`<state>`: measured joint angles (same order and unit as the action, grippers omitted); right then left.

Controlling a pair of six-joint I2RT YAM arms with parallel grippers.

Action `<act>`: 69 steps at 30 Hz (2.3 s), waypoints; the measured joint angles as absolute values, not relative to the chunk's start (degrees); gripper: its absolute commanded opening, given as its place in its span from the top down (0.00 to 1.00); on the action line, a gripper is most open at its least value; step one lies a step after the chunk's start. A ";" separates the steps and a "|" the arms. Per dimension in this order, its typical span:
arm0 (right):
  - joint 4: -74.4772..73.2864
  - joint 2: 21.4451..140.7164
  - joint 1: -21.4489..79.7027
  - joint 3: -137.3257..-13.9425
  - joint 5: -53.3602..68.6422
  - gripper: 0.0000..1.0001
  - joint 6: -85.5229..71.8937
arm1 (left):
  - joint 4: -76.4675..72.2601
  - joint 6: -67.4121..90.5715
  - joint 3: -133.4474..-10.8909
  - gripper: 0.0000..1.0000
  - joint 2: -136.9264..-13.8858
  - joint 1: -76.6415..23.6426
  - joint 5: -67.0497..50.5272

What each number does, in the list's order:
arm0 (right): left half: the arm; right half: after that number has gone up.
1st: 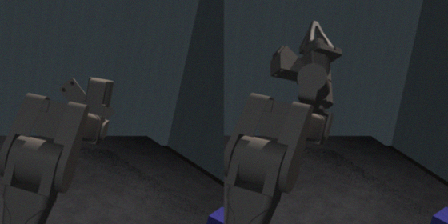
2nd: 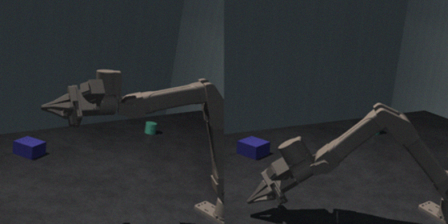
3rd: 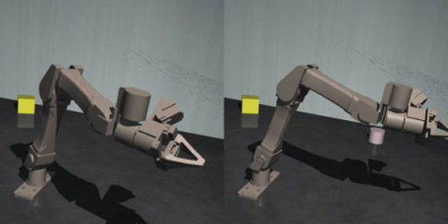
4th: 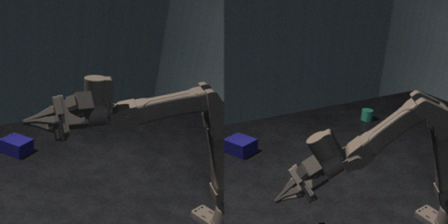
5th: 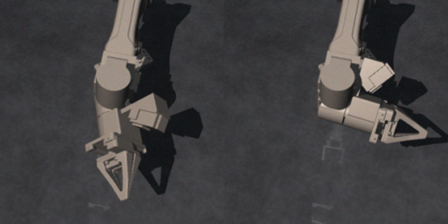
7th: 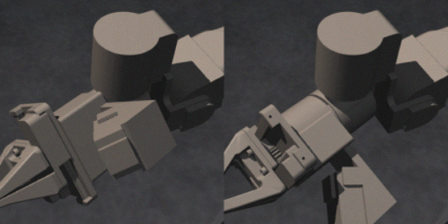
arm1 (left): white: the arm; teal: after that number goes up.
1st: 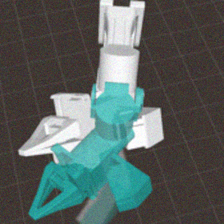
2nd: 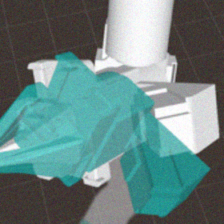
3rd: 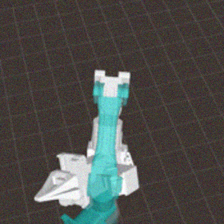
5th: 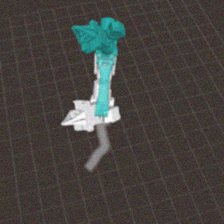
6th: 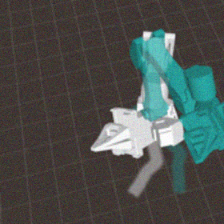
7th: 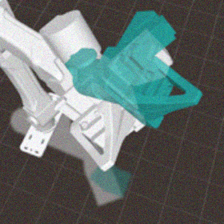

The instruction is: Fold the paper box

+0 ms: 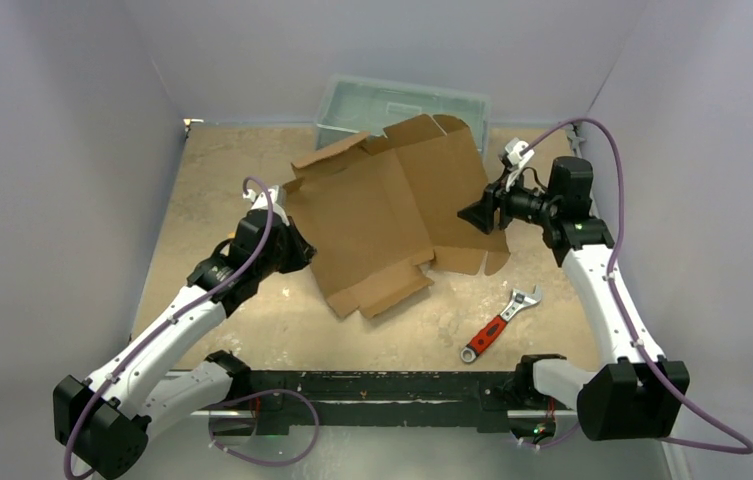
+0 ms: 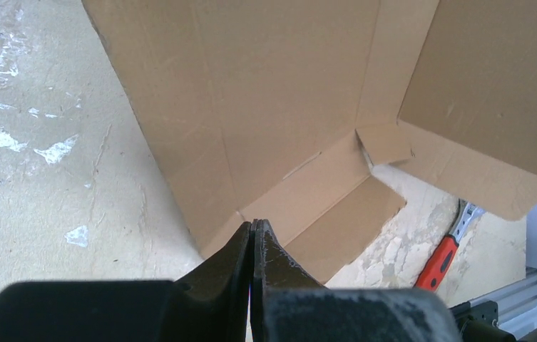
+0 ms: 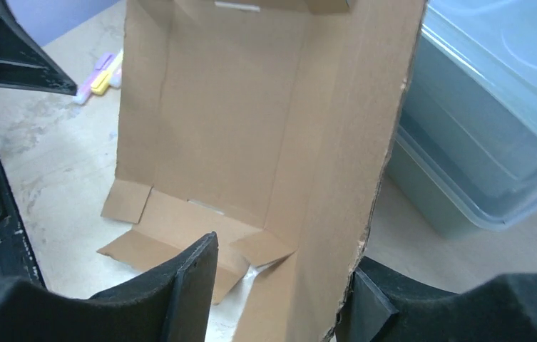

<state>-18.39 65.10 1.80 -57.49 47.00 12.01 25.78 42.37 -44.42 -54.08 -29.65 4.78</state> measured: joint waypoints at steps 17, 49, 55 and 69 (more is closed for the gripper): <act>-16.29 76.75 1.80 -58.81 44.36 0.40 10.11 | 25.78 41.30 -44.42 0.90 -53.45 -29.65 3.79; -16.27 80.64 -4.75 -55.46 40.97 1.00 8.21 | 30.13 39.81 -34.39 0.15 -46.61 -29.02 6.13; -16.82 62.76 -7.22 -52.60 46.24 1.00 15.42 | 27.46 37.78 -35.31 0.05 -40.12 -28.03 10.37; -16.67 55.77 -12.69 -51.62 52.31 1.00 18.63 | 15.40 32.73 -31.68 0.03 -36.60 -27.83 6.13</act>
